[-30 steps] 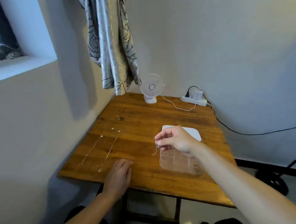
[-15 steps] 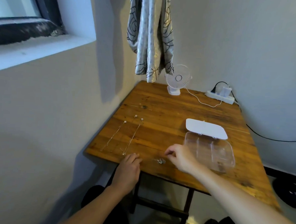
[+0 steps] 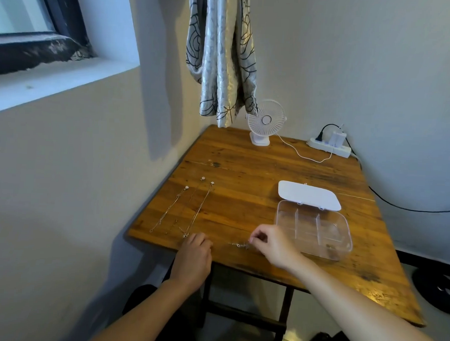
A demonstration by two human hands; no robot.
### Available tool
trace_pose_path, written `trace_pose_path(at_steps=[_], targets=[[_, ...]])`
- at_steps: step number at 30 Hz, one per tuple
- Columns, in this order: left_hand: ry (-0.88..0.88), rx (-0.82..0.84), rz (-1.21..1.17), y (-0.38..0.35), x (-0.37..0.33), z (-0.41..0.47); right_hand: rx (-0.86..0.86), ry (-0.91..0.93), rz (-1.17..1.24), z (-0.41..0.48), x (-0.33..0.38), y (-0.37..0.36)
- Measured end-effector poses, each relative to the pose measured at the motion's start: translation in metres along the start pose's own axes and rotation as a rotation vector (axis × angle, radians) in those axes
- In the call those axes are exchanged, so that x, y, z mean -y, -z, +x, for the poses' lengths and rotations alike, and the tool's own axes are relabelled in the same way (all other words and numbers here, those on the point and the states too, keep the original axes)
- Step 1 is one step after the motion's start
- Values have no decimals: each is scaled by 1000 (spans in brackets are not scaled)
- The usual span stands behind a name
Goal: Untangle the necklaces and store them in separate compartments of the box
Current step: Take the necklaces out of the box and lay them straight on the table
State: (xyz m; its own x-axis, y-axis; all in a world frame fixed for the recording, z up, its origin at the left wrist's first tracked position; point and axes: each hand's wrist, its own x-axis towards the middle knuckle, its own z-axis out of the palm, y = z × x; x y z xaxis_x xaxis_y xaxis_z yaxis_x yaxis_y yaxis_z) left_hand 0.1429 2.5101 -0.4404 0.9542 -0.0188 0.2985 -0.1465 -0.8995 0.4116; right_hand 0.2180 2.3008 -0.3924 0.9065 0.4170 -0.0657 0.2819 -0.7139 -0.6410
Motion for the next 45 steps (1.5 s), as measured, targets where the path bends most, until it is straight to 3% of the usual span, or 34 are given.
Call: trace_pose_path(at_steps=[4, 7, 10, 17, 23, 28, 36, 45], targets=[[-30, 27, -71, -3, -20, 13, -54, -147, 286, -13, -1, 27], [-98, 59, -135, -13, -50, 25, 8, -242, 398, -26, -8, 46], [-148, 129, -98, -27, -69, 32, 38, -299, 393, -40, -17, 54], [-157, 107, -92, -28, -66, 32, -100, -271, 223, -54, -35, 58], [161, 108, -476, -8, -67, 31, -207, -219, 346, -40, -15, 68], [244, 78, -645, 17, -56, 36, -286, -132, 275, -5, 6, 77], [238, -77, -333, 26, -18, 19, -244, 40, -28, 69, 37, 71], [101, -104, -34, 8, 6, 10, -128, -43, -161, 150, 41, 12]])
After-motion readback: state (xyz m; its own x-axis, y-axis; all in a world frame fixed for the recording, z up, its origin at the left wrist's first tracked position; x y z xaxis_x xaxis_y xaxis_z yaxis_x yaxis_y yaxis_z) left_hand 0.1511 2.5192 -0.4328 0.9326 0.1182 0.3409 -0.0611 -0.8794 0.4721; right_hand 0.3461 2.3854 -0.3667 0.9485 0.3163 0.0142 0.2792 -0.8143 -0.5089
